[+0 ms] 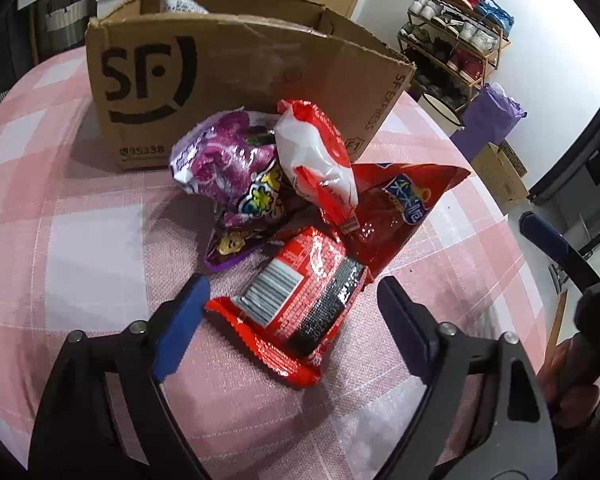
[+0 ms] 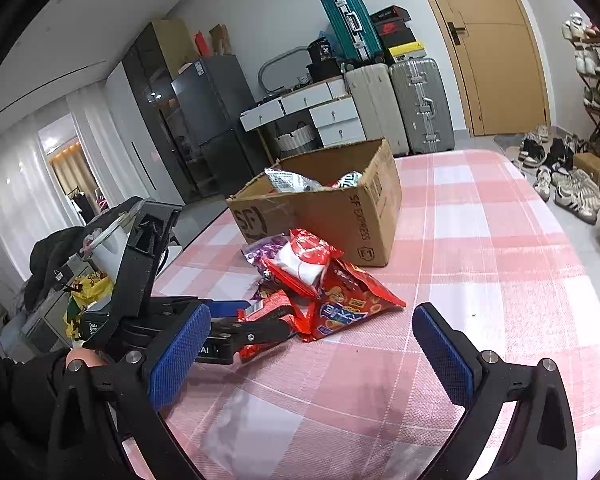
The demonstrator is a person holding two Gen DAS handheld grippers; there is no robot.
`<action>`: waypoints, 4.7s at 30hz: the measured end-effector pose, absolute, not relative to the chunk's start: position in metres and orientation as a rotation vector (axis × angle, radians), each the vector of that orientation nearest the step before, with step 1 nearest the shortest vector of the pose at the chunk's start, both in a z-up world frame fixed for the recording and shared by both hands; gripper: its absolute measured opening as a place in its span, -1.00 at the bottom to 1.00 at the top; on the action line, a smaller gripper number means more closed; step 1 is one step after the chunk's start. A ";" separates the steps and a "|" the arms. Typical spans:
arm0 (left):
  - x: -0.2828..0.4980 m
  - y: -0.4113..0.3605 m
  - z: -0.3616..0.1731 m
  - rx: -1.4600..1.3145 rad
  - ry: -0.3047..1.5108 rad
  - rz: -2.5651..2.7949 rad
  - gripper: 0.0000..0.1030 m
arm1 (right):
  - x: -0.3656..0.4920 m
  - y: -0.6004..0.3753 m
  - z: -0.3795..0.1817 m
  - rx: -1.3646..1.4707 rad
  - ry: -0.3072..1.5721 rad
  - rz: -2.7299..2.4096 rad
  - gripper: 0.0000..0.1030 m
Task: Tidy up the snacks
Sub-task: 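Lower the left tool onto the red-and-black snack pack and close, then grasp the red cracker bag with the right tool while the left tool holds its pack, then carry both packs over the box and open both tools to drop them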
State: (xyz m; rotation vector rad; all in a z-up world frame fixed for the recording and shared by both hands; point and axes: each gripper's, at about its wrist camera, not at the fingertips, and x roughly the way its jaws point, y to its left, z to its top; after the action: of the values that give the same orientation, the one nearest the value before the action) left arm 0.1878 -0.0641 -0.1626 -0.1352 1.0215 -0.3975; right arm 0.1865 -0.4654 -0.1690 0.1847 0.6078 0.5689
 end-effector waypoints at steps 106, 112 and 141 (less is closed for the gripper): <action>0.087 0.029 -0.076 -0.192 0.799 -0.320 -0.18 | 0.241 -0.458 -0.208 0.094 0.850 0.507 0.07; 0.078 0.025 -0.065 -0.179 0.785 -0.304 -0.18 | 0.230 -0.469 -0.183 0.188 0.786 0.548 0.07; 0.108 0.011 0.053 -0.073 0.614 -0.303 -0.18 | 0.219 -0.442 -0.007 0.215 0.509 0.734 0.08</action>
State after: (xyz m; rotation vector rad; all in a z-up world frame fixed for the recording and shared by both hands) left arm 0.1077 0.0108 0.0530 -0.0725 0.6136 -0.3026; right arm 0.2190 -0.4423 -0.0075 0.2153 0.5090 0.7339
